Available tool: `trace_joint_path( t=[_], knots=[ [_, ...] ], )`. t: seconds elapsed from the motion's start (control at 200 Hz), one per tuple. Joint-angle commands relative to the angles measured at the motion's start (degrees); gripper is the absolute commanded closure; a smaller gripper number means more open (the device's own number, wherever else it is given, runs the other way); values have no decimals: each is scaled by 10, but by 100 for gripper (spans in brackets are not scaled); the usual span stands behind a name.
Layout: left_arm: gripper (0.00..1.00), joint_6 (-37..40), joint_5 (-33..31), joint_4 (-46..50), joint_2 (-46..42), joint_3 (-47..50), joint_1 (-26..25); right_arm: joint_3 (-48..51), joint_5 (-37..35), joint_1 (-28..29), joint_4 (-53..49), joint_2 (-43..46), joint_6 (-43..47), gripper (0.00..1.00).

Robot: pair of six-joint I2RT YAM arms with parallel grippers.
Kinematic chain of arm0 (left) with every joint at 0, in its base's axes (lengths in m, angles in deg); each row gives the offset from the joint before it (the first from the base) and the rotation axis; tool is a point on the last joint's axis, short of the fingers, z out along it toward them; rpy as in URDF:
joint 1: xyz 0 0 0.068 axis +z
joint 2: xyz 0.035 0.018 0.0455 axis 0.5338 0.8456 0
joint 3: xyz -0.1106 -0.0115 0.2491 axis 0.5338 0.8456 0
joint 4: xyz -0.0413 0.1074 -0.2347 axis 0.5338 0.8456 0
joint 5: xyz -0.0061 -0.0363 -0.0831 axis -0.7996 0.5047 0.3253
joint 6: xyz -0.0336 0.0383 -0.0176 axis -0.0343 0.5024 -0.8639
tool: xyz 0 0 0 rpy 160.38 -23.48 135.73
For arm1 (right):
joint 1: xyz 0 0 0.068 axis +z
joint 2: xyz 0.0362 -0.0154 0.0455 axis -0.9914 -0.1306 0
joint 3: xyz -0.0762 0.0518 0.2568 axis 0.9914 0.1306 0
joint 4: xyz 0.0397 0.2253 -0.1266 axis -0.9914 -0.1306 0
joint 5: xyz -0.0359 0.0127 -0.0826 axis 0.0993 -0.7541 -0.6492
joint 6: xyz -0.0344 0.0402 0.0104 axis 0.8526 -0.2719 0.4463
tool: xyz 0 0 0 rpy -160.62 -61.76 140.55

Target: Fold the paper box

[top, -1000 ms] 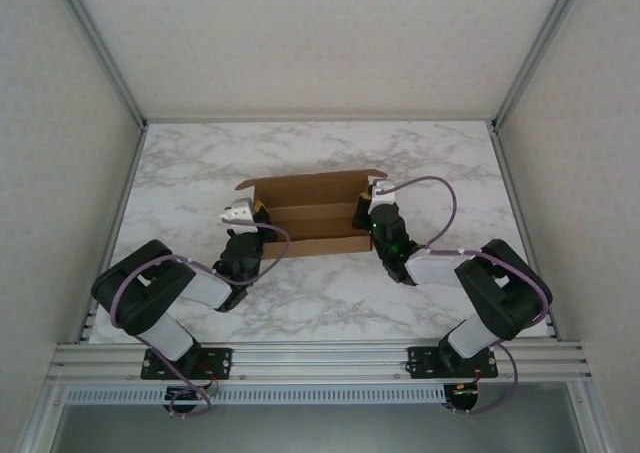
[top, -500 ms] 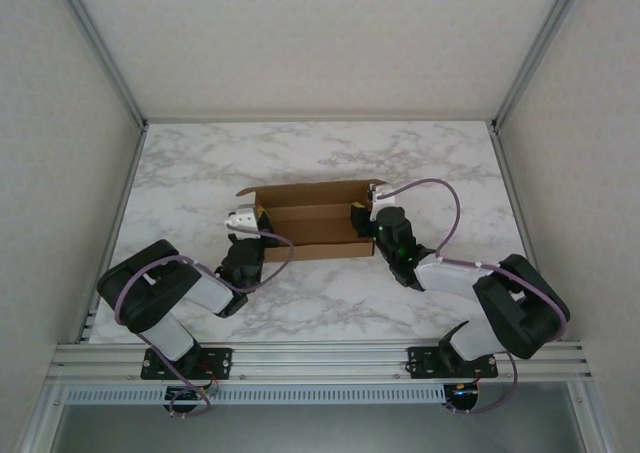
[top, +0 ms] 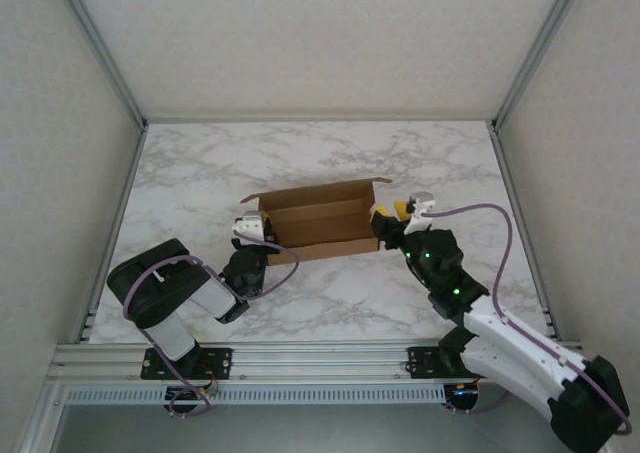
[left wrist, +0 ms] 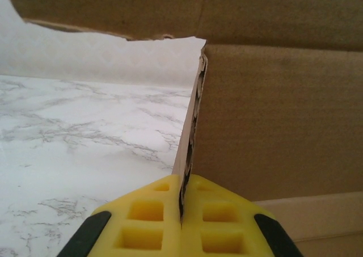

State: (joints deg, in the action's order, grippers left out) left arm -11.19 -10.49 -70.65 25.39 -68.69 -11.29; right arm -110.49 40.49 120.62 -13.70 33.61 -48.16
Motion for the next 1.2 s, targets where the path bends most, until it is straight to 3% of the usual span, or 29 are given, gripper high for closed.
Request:
trace_joint_path(
  t=[0.0,0.16,0.401,0.661,0.766,0.981,1.196],
  knots=[
    [100,38,19,38,13,14,-13,-73,-13,1,-118,6,-4,48],
    [99,48,12,67,6,8,-17,-234,-12,1,-299,-76,-11,56],
    [99,76,2,65,18,2,-25,-381,0,1,-393,-182,-25,64],
    [97,72,19,96,21,-12,-26,-620,87,0,-573,-406,-84,60],
    [90,65,23,118,18,-17,-26,-644,92,-1,-594,-456,-90,60],
    [60,42,46,140,-19,-8,-29,-594,113,0,-568,-475,-112,60],
    [48,-10,46,179,-79,26,-43,-544,116,0,-538,-467,-126,60]
  ],
)
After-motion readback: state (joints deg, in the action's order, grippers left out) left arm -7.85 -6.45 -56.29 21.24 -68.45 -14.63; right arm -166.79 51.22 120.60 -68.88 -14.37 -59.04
